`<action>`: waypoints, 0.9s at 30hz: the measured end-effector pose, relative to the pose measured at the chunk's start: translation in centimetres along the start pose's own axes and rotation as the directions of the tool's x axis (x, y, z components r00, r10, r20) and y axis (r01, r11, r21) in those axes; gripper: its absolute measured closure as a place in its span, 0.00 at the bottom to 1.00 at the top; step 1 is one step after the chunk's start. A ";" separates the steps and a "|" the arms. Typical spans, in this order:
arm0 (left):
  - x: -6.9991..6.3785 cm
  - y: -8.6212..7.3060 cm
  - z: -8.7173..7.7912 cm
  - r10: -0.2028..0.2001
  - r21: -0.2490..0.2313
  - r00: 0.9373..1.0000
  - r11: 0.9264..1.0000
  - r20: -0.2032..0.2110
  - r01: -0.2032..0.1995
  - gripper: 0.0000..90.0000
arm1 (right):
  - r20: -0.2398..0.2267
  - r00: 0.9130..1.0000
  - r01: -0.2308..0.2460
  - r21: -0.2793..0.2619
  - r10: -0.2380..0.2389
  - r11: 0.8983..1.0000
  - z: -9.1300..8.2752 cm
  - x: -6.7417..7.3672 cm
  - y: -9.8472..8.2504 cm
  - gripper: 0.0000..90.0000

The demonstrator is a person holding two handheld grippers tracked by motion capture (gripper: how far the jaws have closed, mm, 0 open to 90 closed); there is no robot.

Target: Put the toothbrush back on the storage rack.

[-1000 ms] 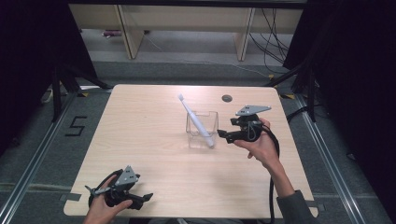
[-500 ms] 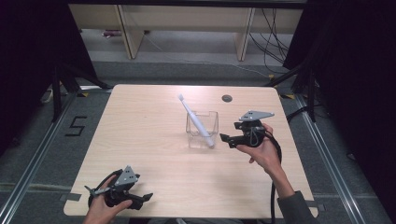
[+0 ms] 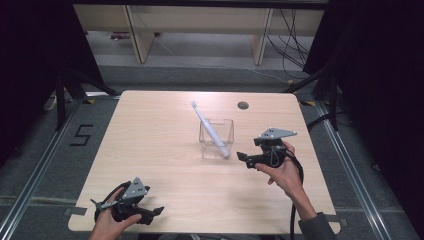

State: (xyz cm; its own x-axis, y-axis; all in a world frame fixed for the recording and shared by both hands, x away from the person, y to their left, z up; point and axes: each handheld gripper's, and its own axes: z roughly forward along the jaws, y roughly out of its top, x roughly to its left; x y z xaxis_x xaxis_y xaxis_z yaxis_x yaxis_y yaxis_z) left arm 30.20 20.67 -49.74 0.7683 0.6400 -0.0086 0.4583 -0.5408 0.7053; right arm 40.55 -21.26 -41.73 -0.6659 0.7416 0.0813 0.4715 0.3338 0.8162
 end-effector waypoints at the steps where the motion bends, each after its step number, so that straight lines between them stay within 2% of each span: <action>1: 0.0 0.0 0.0 -0.004 -0.006 1.000 1.000 0.003 0.004 0.17 | 0.002 1.000 0.016 -0.005 -0.016 1.000 0.0 -0.1 -0.2 0.18; 2: 0.0 0.0 0.0 0.002 -0.003 1.000 1.000 0.001 -0.002 0.17 | -0.006 1.000 -0.017 -0.006 0.017 1.000 0.0 0.2 -0.4 0.18; 3: 0.0 0.0 0.0 0.003 -0.003 1.000 1.000 0.000 -0.003 0.16 | -0.019 1.000 -0.007 0.003 0.007 1.000 0.0 0.1 -0.5 0.18; 4: 0.0 0.0 0.0 -0.002 -0.008 1.000 1.000 0.000 0.002 0.17 | -0.023 0.999 -0.036 0.005 0.036 0.999 -0.1 0.4 -0.8 0.18; 5: 0.0 0.0 0.0 -0.008 -0.009 1.000 1.000 -0.002 0.008 0.17 | -0.026 1.000 0.000 0.000 0.000 1.000 0.0 0.2 -0.9 0.18; 7: 0.0 0.0 -0.1 0.006 -0.002 1.000 1.000 -0.005 -0.006 0.16 | -0.024 1.000 -0.009 0.009 0.010 1.000 0.0 0.5 -1.3 0.18; 8: 0.0 0.0 0.0 -0.008 -0.012 1.000 1.000 -0.005 0.008 0.17 | -0.025 1.000 -0.018 0.011 0.019 1.000 0.1 0.6 -1.5 0.18; 11: 0.0 0.0 0.0 -0.008 -0.016 1.000 1.000 -0.009 0.008 0.17 | -0.031 1.000 0.001 0.005 -0.001 1.000 0.6 0.6 -1.9 0.18; 13: 0.0 0.0 -0.1 -0.010 -0.019 1.000 1.000 -0.009 0.010 0.17 | -0.025 0.999 -0.021 0.021 0.021 1.000 0.7 1.0 -2.2 0.18; 15: 0.1 0.0 -0.1 -0.003 -0.010 1.000 1.000 -0.012 0.003 0.17 | -0.021 1.000 -0.005 0.022 0.006 1.000 0.9 1.0 -2.5 0.18; 16: 0.1 -0.1 -0.1 -0.003 -0.009 1.000 1.000 -0.013 0.003 0.17 | -0.035 0.999 -0.027 0.035 0.028 0.999 0.9 1.2 -2.6 0.18; 17: 0.1 -0.1 -0.1 -0.006 -0.011 1.000 1.000 -0.012 0.006 0.17 | -0.035 0.999 -0.014 0.025 0.014 1.000 1.1 1.2 -2.7 0.18; 18: 0.1 -0.1 -0.1 -0.009 -0.020 1.000 1.000 -0.013 0.009 0.17 | -0.032 0.999 -0.034 0.039 0.035 0.999 1.1 1.4 -2.8 0.18; 20: 0.0 -0.1 -0.2 -0.021 -0.023 1.000 1.000 -0.013 0.021 0.17 | -0.036 0.999 -0.004 0.038 0.005 0.999 1.2 1.3 -3.0 0.18; 21: 0.0 -0.1 -0.2 -0.023 -0.024 1.000 0.999 -0.007 0.023 0.17 | -0.040 0.999 -0.027 0.037 0.029 0.999 1.3 1.5 -3.1 0.18; 22: 0.0 -0.1 -0.2 -0.019 -0.021 1.000 1.000 -0.008 0.019 0.17 | -0.029 1.000 -0.005 0.039 0.006 0.999 1.2 1.4 -3.2 0.18; 23: 0.1 -0.2 -0.3 -0.003 -0.005 1.000 1.000 -0.017 0.003 0.17 | -0.035 0.999 -0.020 0.043 0.021 0.999 1.3 1.6 -3.3 0.18; 24: 0.1 -0.2 -0.2 -0.009 -0.008 1.000 1.000 -0.017 0.008 0.17 | -0.025 1.000 -0.006 0.038 0.007 0.999 1.3 1.6 -3.4 0.18; 25: 0.1 -0.2 -0.2 -0.012 -0.007 1.000 1.000 -0.017 0.012 0.17 | -0.035 0.999 -0.019 0.048 0.021 0.999 1.3 1.7 -3.6 0.18; 26: 0.1 -0.2 -0.2 -0.021 -0.011 1.000 1.000 -0.016 0.021 0.17 | -0.029 1.000 -0.004 0.044 0.005 0.999 1.4 1.6 -3.8 0.18; 27: 0.0 -0.2 -0.2 -0.018 -0.014 1.000 1.000 -0.016 0.018 0.17 | -0.033 0.999 -0.012 0.053 0.013 0.999 1.4 1.7 -3.9 0.18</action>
State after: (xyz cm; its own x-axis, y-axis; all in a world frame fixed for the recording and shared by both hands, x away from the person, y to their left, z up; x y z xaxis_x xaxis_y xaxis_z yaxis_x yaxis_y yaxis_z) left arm 30.05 20.93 -49.72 0.7528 0.6581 -0.0099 0.4654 -0.5216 0.7151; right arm 38.35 -20.46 -45.63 -0.6781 0.7266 0.1110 0.5091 0.3554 0.7839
